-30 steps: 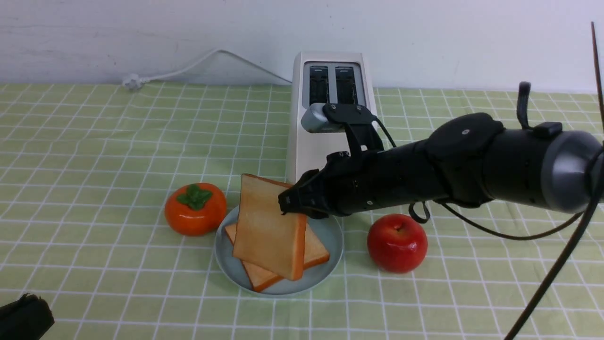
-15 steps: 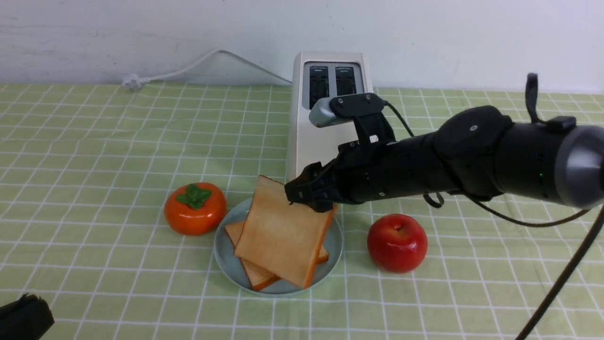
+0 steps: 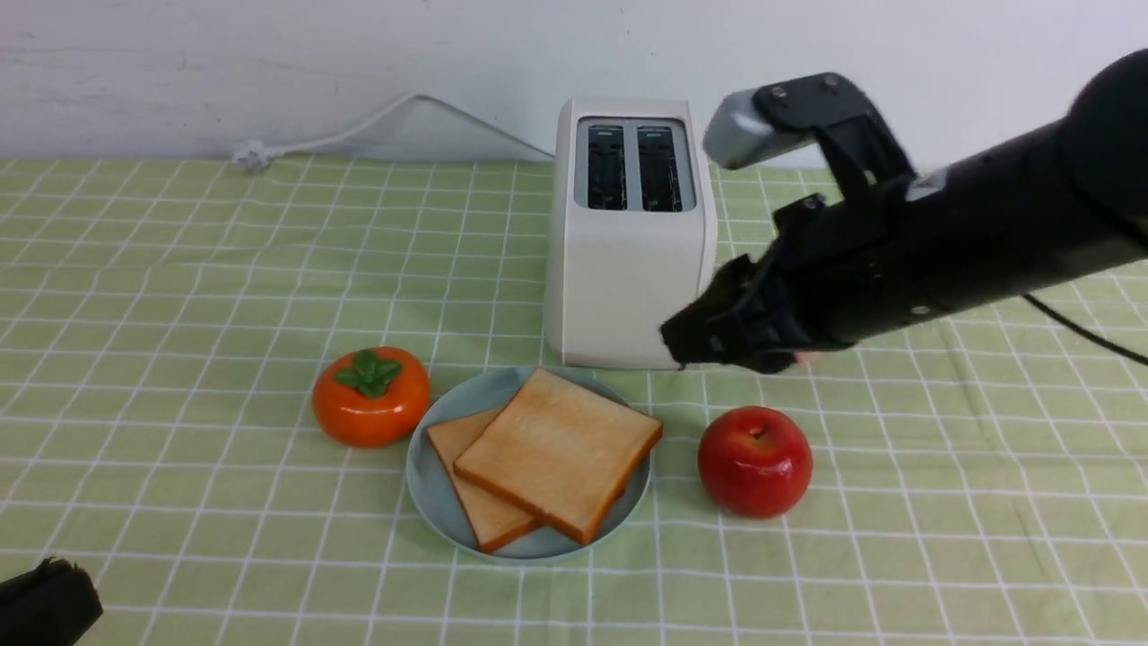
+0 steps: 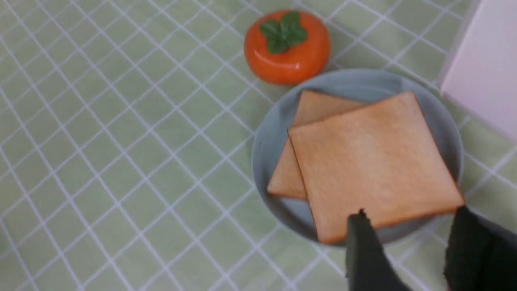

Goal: Take toasted bread from bread machine on green coffee tablecloth place on plate.

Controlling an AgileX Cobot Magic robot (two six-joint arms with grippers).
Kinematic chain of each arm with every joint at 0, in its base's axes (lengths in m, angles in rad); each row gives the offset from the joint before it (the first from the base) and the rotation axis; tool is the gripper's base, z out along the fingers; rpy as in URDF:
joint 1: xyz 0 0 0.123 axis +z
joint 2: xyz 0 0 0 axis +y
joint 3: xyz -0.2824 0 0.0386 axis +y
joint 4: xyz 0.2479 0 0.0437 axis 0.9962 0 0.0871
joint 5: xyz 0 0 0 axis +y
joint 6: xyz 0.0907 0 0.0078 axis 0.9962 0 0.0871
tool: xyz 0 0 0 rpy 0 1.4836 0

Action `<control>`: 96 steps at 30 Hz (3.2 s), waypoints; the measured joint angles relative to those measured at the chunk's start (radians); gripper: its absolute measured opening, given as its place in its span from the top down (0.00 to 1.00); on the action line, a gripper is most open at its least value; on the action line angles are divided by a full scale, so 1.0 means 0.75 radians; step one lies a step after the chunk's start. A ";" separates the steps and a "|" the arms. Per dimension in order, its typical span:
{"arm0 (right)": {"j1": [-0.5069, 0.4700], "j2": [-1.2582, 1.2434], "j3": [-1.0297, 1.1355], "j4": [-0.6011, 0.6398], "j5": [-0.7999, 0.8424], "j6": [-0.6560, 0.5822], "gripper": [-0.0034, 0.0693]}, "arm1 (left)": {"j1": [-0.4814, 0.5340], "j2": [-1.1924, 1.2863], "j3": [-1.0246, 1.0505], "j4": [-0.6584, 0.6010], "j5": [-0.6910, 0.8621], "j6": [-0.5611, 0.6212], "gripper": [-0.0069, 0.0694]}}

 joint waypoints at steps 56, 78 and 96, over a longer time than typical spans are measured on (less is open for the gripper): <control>-0.528 -1.774 1.331 -0.589 -0.289 0.592 0.98 | 0.000 0.000 0.003 -0.108 -0.009 -0.024 0.92; -0.580 -1.936 1.683 -0.579 -0.469 0.576 0.98 | 0.000 -0.001 0.003 -0.109 0.018 -0.024 0.91; -0.580 -1.936 1.683 -0.579 -0.470 0.576 0.97 | 0.000 -0.001 0.003 -0.109 0.020 -0.024 0.91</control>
